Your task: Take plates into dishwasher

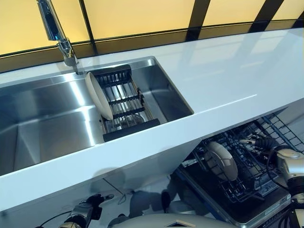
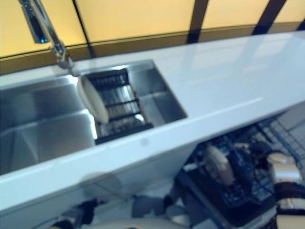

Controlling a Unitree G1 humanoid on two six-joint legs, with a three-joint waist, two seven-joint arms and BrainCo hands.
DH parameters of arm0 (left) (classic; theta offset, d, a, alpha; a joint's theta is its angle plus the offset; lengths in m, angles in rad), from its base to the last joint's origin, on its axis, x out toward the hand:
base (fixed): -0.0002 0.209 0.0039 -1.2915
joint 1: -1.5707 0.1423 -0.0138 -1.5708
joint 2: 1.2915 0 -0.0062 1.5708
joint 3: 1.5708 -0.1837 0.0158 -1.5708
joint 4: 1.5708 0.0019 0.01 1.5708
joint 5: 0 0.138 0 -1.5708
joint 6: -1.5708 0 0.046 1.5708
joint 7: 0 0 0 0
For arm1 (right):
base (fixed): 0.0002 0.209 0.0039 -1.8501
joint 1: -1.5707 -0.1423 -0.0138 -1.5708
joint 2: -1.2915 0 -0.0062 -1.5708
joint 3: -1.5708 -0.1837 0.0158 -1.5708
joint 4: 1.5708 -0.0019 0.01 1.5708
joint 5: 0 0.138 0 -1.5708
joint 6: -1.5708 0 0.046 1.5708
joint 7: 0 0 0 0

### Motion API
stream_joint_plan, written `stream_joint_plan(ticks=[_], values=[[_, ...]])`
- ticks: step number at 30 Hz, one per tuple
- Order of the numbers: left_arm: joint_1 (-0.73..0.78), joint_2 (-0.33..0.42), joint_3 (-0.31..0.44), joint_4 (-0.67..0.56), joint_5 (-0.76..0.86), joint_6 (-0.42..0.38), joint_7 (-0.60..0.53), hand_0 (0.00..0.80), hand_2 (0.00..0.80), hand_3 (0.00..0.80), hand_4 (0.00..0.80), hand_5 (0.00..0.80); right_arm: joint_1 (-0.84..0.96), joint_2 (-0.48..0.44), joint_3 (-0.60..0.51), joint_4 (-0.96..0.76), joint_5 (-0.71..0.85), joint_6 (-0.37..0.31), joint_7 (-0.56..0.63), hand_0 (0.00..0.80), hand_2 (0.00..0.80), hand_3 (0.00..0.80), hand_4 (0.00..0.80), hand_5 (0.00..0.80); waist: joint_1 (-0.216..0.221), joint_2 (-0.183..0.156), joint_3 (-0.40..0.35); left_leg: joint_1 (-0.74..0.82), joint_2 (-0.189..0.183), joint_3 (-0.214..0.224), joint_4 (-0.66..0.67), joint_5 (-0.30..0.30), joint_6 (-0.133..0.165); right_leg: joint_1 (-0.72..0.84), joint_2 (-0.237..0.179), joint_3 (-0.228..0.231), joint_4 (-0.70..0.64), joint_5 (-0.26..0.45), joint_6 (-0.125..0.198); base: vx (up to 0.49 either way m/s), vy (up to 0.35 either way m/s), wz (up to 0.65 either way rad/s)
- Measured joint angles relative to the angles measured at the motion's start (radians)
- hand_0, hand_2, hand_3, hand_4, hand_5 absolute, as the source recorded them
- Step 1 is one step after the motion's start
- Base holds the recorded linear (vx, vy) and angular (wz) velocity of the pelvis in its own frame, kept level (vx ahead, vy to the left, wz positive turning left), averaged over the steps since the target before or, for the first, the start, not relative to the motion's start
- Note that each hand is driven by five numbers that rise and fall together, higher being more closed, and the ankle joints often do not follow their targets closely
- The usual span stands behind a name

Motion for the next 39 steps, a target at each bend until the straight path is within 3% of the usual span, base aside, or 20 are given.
stream_joint_plan(ticks=[9,16,24,33,37,39], values=[[0.009,-0.001,-0.002,0.013,-0.010,0.011,0.018,0.000,0.000,0.000,0.000,0.000,0.033,-0.114,-0.107,0.000,0.056,0.070,-0.099,0.000,0.000,0.000,0.000,0.000,-0.043,-0.019,-0.010,0.002,0.000,0.009,0.000,-0.002,-0.002,-0.001,0.001,0.007,0.000,0.000,0.000,0.001,0.019,-0.02],[0.010,-0.004,-0.023,0.017,-0.043,0.016,0.030,0.000,0.000,0.000,0.000,0.000,0.023,-0.168,-0.175,-0.036,0.178,0.141,-0.300,0.000,0.000,0.000,0.000,0.000,-0.045,-0.023,-0.017,0.003,0.000,0.009,0.000,-0.002,-0.002,-0.001,0.002,0.010,0.000,0.000,0.000,0.000,0.000,0.00],[0.011,-0.005,-0.022,0.028,-0.058,0.015,0.032,0.000,0.000,0.000,0.000,0.000,-0.117,-0.238,-0.171,-0.175,0.321,0.146,-0.403,0.000,0.000,0.000,0.000,0.000,-0.039,-0.007,-0.031,0.002,-0.001,0.001,0.000,-0.002,-0.002,0.000,0.001,0.007,-0.003,0.000,0.000,0.004,0.006,0.01],[0.018,-0.006,-0.022,0.050,-0.082,0.012,0.035,0.000,0.000,0.000,0.000,0.000,-0.359,-0.319,-0.027,-0.252,0.323,0.121,-0.411,0.000,0.000,0.000,0.000,0.000,-0.002,-0.007,-0.034,0.000,-0.001,-0.007,0.000,-0.002,-0.002,0.001,0.000,0.002,-0.005,0.000,0.000,0.002,0.001,0.00],[0.016,-0.010,-0.022,0.050,-0.085,0.010,0.035,0.000,0.000,0.000,0.000,0.000,-0.441,-0.319,0.076,-0.325,0.343,0.121,-0.414,0.000,0.000,0.000,0.000,0.000,0.018,-0.008,-0.039,-0.015,-0.003,-0.058,0.000,0.000,0.000,0.001,-0.004,-0.019,-0.005,-0.001,-0.001,-0.003,0.012,0.14],[0.016,-0.012,-0.022,0.050,-0.085,0.010,0.035,0.000,0.000,0.000,0.000,0.000,-0.460,-0.315,0.099,-0.347,0.351,0.122,-0.414,0.000,0.000,0.000,0.000,0.000,0.035,-0.008,-0.039,-0.015,-0.004,-0.063,0.000,0.003,-0.003,0.001,-0.004,-0.023,-0.005,0.002,-0.005,-0.006,0.011,0.13]])
